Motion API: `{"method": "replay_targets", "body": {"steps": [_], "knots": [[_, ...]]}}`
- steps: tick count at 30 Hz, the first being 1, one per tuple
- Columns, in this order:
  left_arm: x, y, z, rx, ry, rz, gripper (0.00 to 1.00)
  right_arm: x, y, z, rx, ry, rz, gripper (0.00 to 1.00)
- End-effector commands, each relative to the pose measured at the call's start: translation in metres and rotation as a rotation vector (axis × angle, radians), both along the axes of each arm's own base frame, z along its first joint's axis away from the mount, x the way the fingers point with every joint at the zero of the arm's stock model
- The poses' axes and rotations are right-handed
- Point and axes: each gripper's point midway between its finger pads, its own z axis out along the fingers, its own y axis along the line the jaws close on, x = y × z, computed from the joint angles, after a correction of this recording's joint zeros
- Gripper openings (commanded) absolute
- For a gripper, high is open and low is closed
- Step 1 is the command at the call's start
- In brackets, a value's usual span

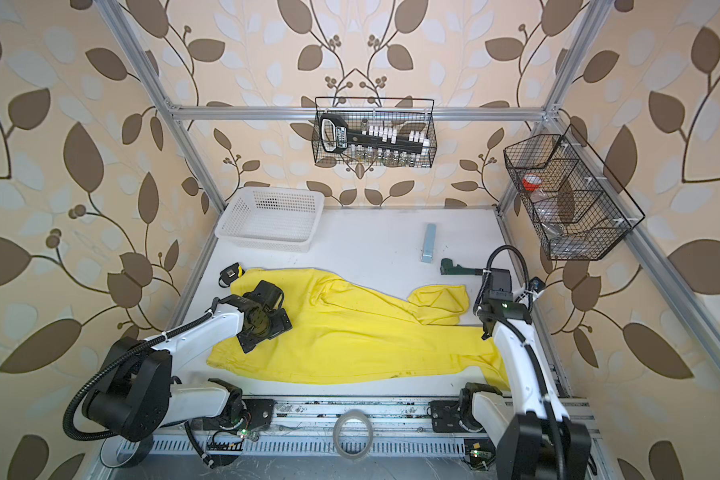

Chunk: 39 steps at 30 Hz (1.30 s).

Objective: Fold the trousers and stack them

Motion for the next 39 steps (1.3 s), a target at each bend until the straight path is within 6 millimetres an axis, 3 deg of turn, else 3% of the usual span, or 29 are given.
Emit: {"method": "replay_targets", "body": {"steps": [1,3,5,7,9,14,17,24,26,28,32,39], "knots": [[0.000,0.011,0.009,0.065,-0.024,0.015,0.99,0.038,0.008,-0.019,0.078,-0.046,0.099,0.17],[0.001,0.013,0.012,0.072,-0.027,0.017,0.99,0.041,0.011,-0.021,0.093,-0.035,0.106,0.20],[0.000,0.017,0.016,0.094,-0.031,0.020,0.99,0.031,0.009,-0.019,0.092,-0.033,0.074,0.31],[-0.001,0.020,0.018,0.111,-0.030,0.020,0.99,0.016,0.001,-0.018,0.097,-0.034,0.033,0.44],[0.000,0.019,0.019,0.108,-0.028,0.014,0.99,-0.004,-0.010,-0.014,0.093,-0.039,-0.028,0.49],[0.006,0.010,0.033,0.072,-0.036,-0.035,0.99,-0.051,-0.033,0.012,-0.017,-0.107,-0.218,0.55],[0.007,0.005,0.043,0.054,-0.050,-0.061,0.99,-0.068,-0.029,-0.005,0.072,-0.108,-0.280,0.55],[0.012,-0.001,0.043,0.041,-0.033,-0.104,0.99,-0.061,0.016,-0.065,0.304,-0.057,-0.120,0.57],[0.014,-0.002,0.042,0.040,-0.033,-0.108,0.99,-0.057,0.025,-0.075,0.351,-0.043,-0.094,0.56],[0.014,-0.001,0.042,0.048,-0.034,-0.112,0.99,-0.055,0.028,-0.074,0.353,-0.067,-0.089,0.48],[0.012,0.001,0.040,0.058,-0.022,-0.117,0.99,-0.048,0.018,-0.052,0.273,-0.109,-0.090,0.02],[0.013,-0.001,0.039,0.052,-0.015,-0.132,0.99,-0.042,-0.012,0.013,0.054,-0.198,-0.155,0.00]]}}
